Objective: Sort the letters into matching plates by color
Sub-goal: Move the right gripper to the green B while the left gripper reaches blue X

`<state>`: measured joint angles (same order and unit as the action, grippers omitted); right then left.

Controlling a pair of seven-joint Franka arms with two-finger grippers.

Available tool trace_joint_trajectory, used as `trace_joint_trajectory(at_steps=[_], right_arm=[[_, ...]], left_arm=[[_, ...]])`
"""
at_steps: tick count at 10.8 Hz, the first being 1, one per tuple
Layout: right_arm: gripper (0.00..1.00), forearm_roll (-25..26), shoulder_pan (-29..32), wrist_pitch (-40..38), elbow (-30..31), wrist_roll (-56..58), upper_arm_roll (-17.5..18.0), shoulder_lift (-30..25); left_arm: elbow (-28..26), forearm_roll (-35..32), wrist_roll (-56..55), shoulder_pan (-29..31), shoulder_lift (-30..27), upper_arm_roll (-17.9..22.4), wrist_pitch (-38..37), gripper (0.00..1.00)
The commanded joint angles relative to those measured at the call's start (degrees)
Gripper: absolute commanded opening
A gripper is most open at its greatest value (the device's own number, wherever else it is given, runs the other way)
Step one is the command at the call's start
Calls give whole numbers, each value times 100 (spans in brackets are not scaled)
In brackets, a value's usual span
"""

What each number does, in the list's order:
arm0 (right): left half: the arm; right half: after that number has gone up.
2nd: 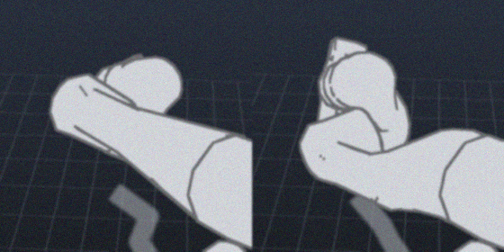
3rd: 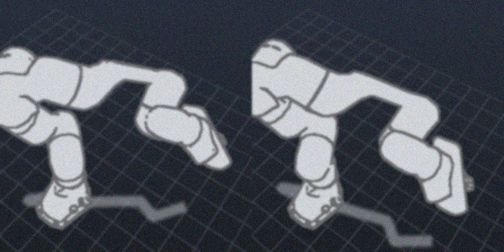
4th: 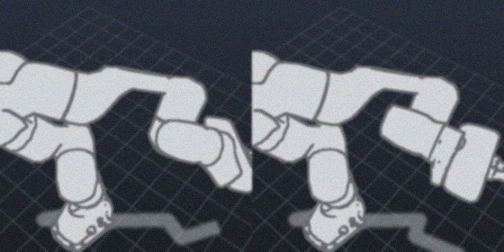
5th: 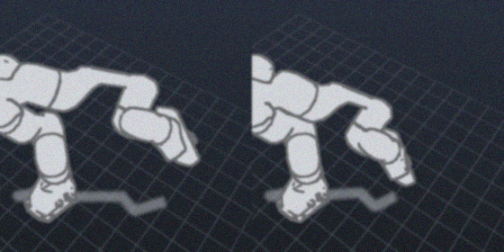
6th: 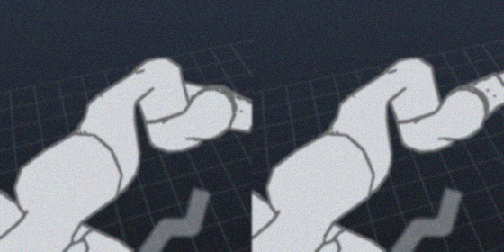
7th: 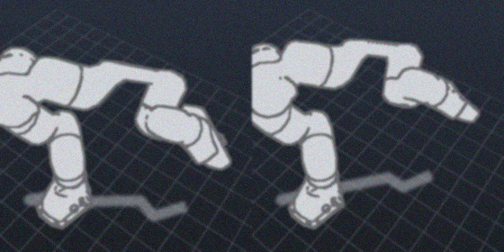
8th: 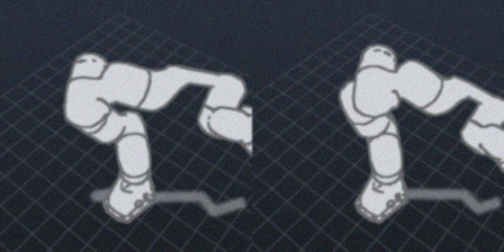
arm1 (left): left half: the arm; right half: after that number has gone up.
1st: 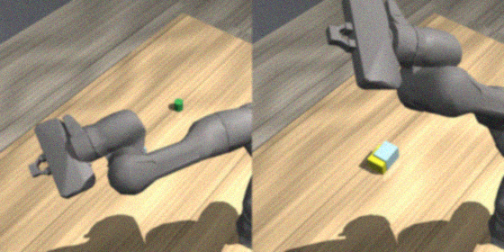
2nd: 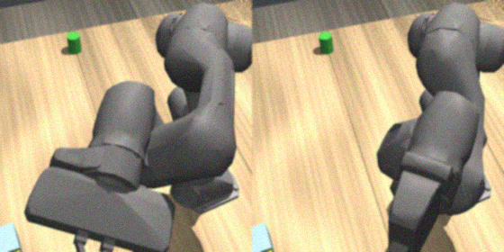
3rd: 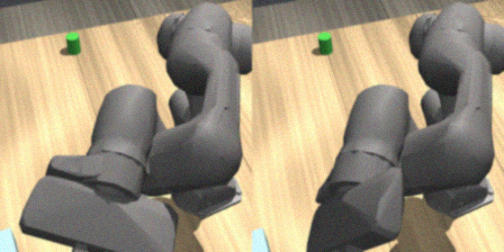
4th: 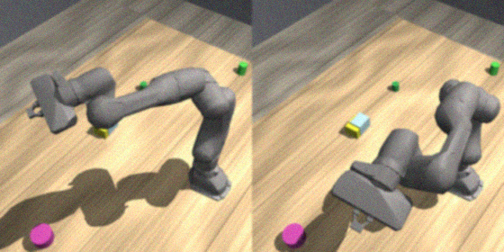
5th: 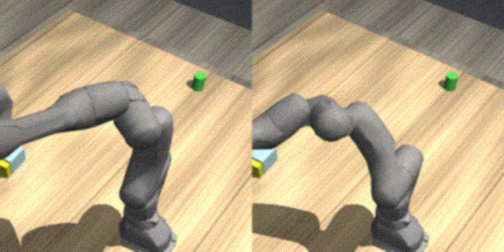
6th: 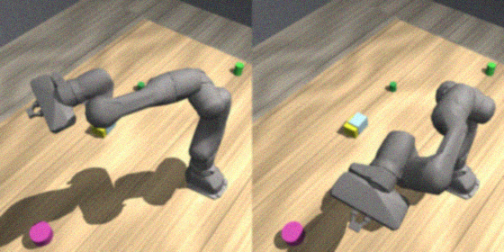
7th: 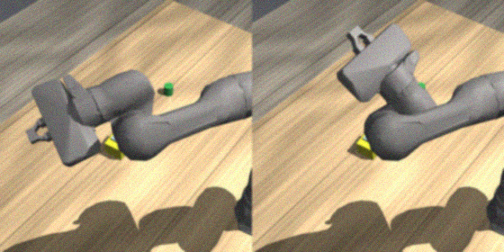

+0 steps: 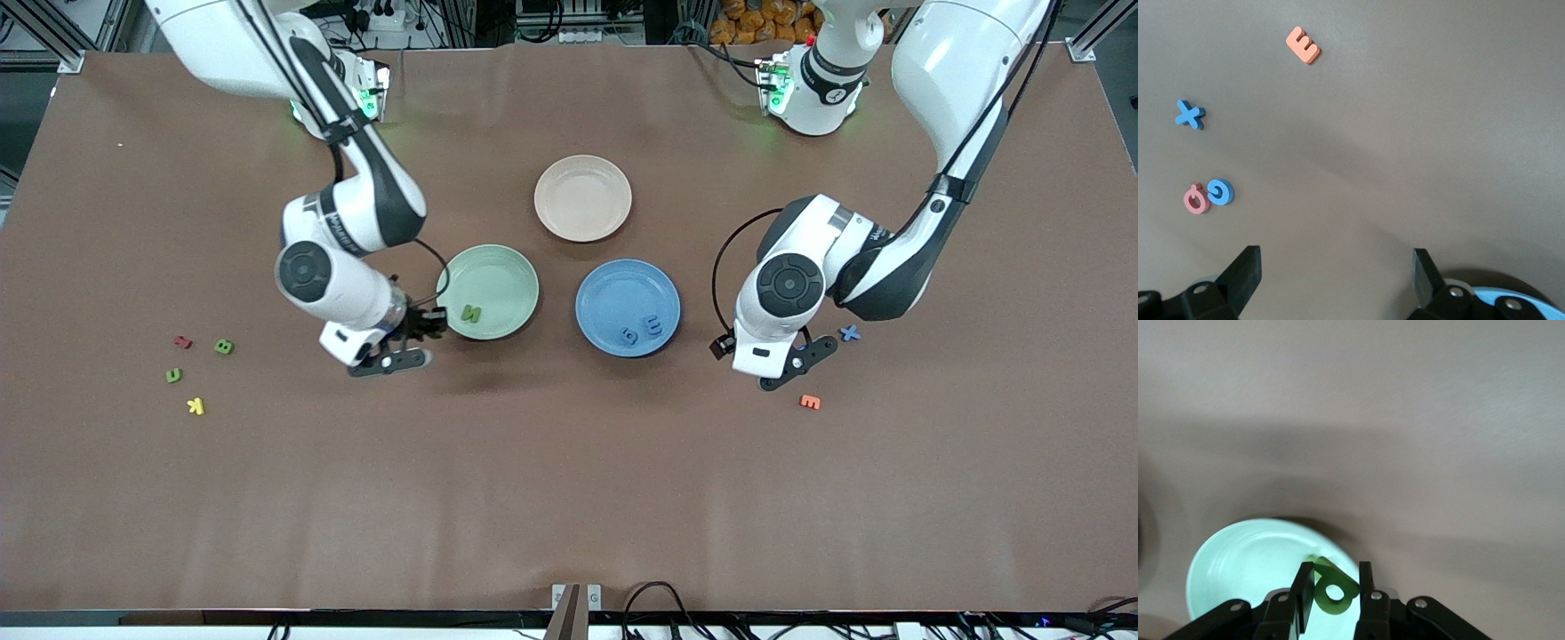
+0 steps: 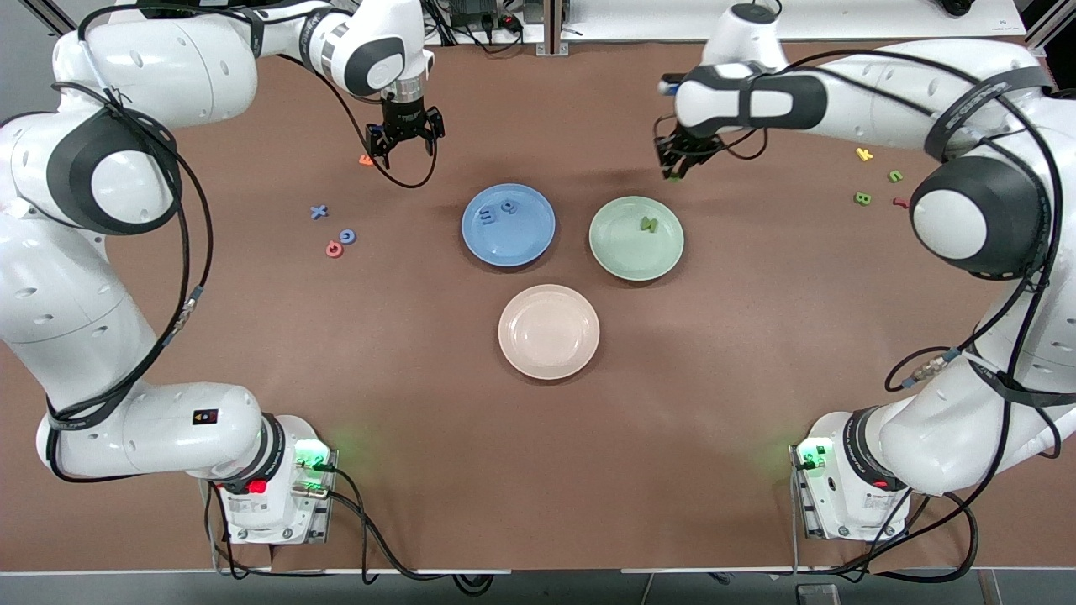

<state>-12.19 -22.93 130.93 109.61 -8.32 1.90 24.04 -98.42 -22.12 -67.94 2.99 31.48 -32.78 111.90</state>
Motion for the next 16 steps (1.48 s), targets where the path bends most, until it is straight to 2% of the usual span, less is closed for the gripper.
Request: trace_joint_trajectory(at_steps=[1,2,4,7,9,10,11,12,14,16], right_arm=[[31,-21,-483,29,158,-337,-49,-31],[31,-21,-615,29,158,-363,-49,-5],[31,-3,-783,37,158,-363,-49,65],[31,6,-976,38,149,-363,-49,171],[31,67,-1029,38,158,-355,-49,189],[80,102,-1030,20,149,-389,-49,189],[100,154,-1012,-32,149,-468,-66,180],[100,286,-995,-41,140,-469,-66,154],[100,340,-925,-120,140,-469,-101,110],[100,566,-636,-243,123,-434,-93,5]], left_arm=[[-64,103,665,140,-160,-9,-72,100],[6,94,1103,132,-221,52,-342,100],[-10,146,2166,88,-440,472,-494,100],[-115,182,3003,27,-739,965,-590,100],[-238,479,3470,26,-950,1159,-547,100],[-309,794,3602,17,-1029,1369,-442,100],[-405,910,3995,17,-1143,1476,-354,100],[-641,929,4138,-96,-1318,1703,-144,100],[-1256,929,4253,-123,-1670,1854,409,100],[-1529,929,4568,-80,-1724,2004,482,100]])
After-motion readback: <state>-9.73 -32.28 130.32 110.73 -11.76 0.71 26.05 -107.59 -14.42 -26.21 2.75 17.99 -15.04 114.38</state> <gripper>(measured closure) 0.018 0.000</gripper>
